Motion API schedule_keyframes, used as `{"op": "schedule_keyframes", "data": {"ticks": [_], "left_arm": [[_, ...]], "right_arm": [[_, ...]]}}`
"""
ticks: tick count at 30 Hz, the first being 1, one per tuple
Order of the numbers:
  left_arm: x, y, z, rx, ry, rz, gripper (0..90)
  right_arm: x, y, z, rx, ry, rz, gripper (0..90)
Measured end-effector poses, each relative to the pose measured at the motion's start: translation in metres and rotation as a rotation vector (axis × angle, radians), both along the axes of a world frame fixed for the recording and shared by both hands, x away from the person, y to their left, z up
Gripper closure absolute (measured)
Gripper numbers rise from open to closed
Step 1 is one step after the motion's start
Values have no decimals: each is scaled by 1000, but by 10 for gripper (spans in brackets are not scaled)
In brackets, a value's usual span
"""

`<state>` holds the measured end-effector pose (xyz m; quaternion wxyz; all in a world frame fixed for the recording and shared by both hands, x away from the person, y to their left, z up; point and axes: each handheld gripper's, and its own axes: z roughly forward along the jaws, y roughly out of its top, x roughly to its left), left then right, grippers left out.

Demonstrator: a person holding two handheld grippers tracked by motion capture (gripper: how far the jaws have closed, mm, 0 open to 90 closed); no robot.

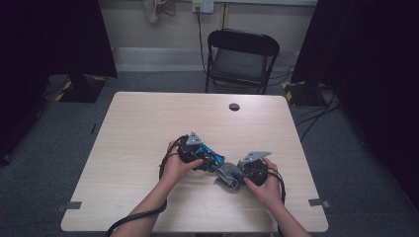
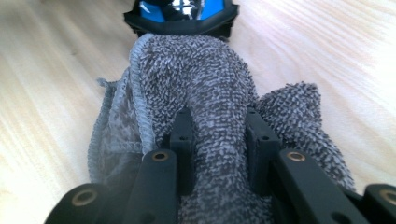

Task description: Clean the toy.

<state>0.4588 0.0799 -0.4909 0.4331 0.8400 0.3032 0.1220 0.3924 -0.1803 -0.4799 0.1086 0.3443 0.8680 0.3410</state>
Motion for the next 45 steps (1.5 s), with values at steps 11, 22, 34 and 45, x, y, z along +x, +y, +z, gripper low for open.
{"op": "schedule_keyframes", "data": {"ticks": [11,22,34,45], "left_arm": [[0,-1,0,2,3,1,0],[-1,-3,1,10,7,-1,0],[0,-3,2,15,13,-4,0],[-1,-3,2,12,9,-2,0]], "right_arm": [[16,-6,0,21,6,-66,702],[35,-3,3,-1,-5,-167,706],[4,-18,15,31,-11,-44,713],[-17,-5,10,31,-25,123,683]]}}
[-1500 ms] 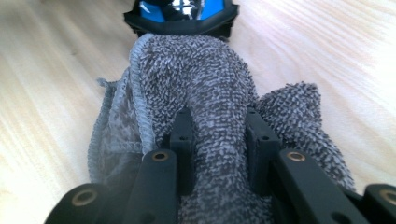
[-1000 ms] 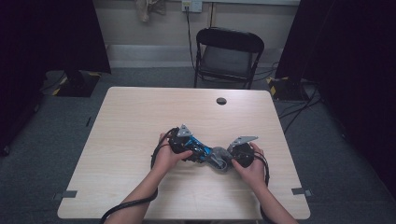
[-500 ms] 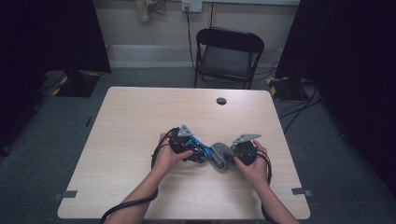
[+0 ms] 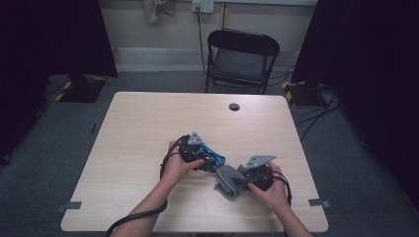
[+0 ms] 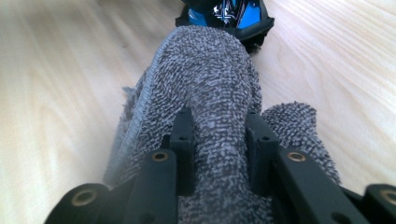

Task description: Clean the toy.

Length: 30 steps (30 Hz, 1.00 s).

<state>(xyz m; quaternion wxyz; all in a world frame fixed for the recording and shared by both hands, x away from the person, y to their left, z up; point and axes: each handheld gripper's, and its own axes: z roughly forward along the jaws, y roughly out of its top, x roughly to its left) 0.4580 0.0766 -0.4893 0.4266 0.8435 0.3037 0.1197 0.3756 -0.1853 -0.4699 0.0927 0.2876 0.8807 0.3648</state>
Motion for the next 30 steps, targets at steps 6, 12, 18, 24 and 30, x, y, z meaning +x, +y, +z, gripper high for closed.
{"op": "schedule_keyframes", "data": {"ticks": [6,12,18,24,30], "left_arm": [[1,1,0,2,2,-3,0],[1,0,0,2,5,-4,0],[0,0,0,-1,0,-1,0],[0,0,0,0,-2,0,0],[-1,0,0,-3,-5,-1,0]], "right_arm": [[10,15,-4,-18,13,-13,390],[4,7,7,5,-11,-52,264],[0,-5,7,-39,-14,-99,250],[3,8,-11,-99,-23,-106,264],[7,17,-7,-93,-26,-72,606]]}}
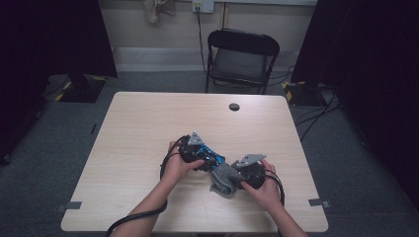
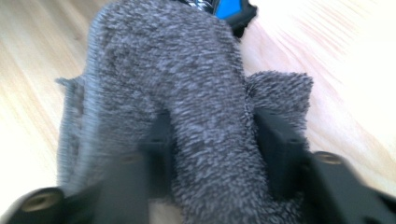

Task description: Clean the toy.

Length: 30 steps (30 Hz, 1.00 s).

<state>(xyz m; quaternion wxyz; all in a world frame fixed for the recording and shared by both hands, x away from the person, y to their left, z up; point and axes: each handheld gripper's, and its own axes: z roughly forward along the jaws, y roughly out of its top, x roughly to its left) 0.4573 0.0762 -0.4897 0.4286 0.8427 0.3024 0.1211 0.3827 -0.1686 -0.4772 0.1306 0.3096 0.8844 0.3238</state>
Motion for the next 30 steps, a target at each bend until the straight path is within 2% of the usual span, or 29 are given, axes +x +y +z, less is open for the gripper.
{"op": "schedule_keyframes", "data": {"ticks": [4,5,7,9,11,22,30], "left_arm": [[0,0,0,1,-1,0,0],[0,0,0,2,-1,0,0],[-1,-1,1,14,-8,-9,0],[-3,-5,3,59,-21,-32,0],[-4,-7,4,71,-15,-25,0],[-4,-7,4,69,-16,-29,0],[-4,-7,4,66,-19,-27,0]], "right_arm": [[-2,11,1,6,-16,51,670],[-2,14,1,-5,-16,64,673],[0,15,1,-4,-11,64,677],[4,13,1,12,-2,47,680],[7,11,0,21,2,32,680],[21,-3,1,39,-13,-80,681],[35,-3,2,17,-32,-152,684]]}}
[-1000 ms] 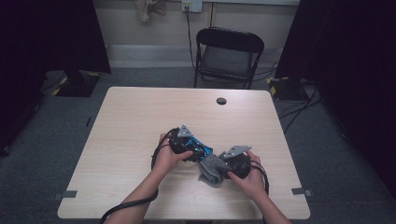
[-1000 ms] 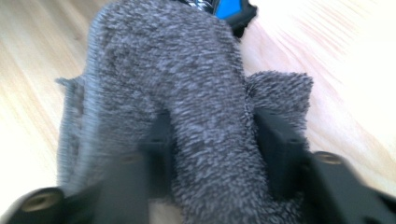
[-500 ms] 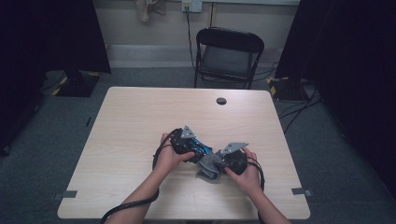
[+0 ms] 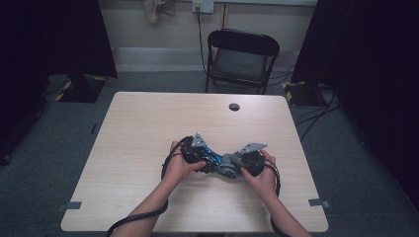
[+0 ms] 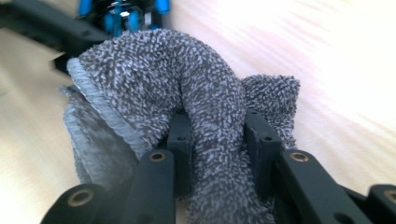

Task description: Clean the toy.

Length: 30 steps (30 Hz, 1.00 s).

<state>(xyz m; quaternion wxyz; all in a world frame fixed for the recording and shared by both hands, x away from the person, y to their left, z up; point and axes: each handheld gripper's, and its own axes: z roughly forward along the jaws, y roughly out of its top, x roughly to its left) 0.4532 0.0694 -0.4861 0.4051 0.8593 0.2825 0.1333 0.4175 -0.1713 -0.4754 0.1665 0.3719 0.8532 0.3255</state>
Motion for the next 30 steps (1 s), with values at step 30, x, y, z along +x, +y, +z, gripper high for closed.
{"op": "schedule_keyframes", "data": {"ticks": [30], "left_arm": [[0,1,0,-4,2,2,0]], "right_arm": [[-38,11,-1,-12,1,293,675]]}}
